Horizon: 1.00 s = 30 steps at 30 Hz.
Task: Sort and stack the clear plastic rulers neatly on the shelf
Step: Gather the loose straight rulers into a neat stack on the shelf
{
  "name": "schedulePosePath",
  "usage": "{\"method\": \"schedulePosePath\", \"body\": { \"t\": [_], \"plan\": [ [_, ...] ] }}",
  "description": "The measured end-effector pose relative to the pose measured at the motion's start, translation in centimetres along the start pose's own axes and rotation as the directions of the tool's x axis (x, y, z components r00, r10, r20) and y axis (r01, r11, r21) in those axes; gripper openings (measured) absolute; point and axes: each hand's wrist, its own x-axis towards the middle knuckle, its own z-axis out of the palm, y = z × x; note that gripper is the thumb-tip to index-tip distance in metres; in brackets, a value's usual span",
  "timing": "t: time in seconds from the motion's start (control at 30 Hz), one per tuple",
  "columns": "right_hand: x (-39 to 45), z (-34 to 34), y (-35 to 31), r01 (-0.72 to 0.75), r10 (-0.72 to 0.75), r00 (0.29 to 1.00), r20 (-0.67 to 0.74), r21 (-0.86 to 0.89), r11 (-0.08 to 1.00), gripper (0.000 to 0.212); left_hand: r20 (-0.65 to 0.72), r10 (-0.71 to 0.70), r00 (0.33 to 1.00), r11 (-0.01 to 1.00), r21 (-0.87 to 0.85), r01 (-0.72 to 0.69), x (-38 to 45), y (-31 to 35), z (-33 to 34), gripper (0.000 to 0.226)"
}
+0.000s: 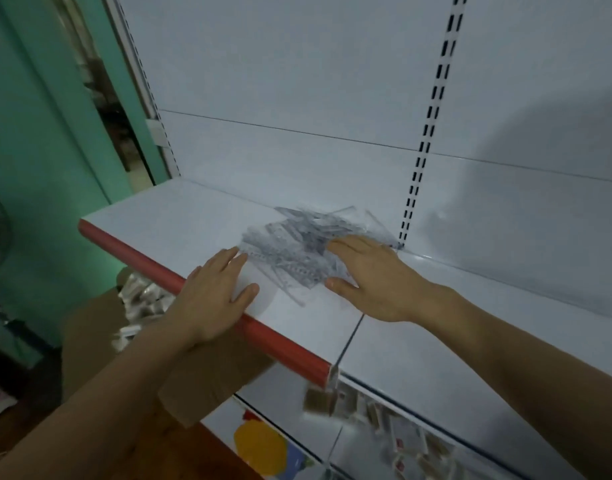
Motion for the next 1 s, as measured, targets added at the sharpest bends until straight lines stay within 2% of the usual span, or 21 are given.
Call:
{"method": "schedulePosePath", "body": {
  "t": [0.17,0.27,0.37,0.47,0.63,0.8,0.87,0.93,1.0],
  "plan": [
    [3.6,0.7,0.0,-0.053,0.053,0.998,-0.017,-0.022,0.998,0.058,0.079,0.081,0.994,0.997,-0.01,-0.081,4.5,-3.2,0.4,0.085],
    [4.6,1.1,0.6,-0.121,0.118,0.99,-0.078,-0.035,0.992,0.054,0.077,0.185,0.98,0.982,-0.054,-0.181,8.1,-4.3,0.5,0.099],
    [5.6,1.8,0.1,-0.18,0.171,0.978,-0.12,-0.077,0.981,0.044,0.072,0.312,0.947,0.949,-0.075,-0.307,11.7,-6.0,0.7,0.102],
    [7.2,2.8,-1.5,-0.199,0.187,0.976,-0.109,-0.114,0.973,0.048,0.051,0.443,0.895,0.893,-0.116,-0.436,14.7,-7.3,0.6,0.103],
    [9.8,3.7,-3.4,-0.281,0.275,0.96,-0.057,-0.221,0.934,0.048,-0.03,0.542,0.84,0.803,-0.275,-0.528,18.5,-8.3,0.6,0.073],
    [10.3,5.1,-4.2,-0.401,0.389,0.911,-0.137,-0.077,0.913,0.03,-0.121,0.578,0.807,0.685,-0.466,-0.561,19.0,-10.1,2.8,0.042],
    [10.5,5.1,-4.6,-0.457,0.45,0.881,-0.148,-0.021,0.889,0.027,-0.169,0.556,0.814,0.651,-0.52,-0.552,19.0,-10.4,3.1,0.034],
    [10.5,5.1,-4.8,-0.483,0.468,0.863,-0.19,-0.035,0.875,0.022,-0.2,0.516,0.833,0.653,-0.537,-0.534,19.1,-10.3,2.9,0.031],
    [10.4,5.4,-5.0,-0.489,0.466,0.851,-0.243,-0.043,0.871,0.017,-0.171,0.514,0.841,0.666,-0.538,-0.516,19.2,-10.3,2.9,0.039]
  ]
}}
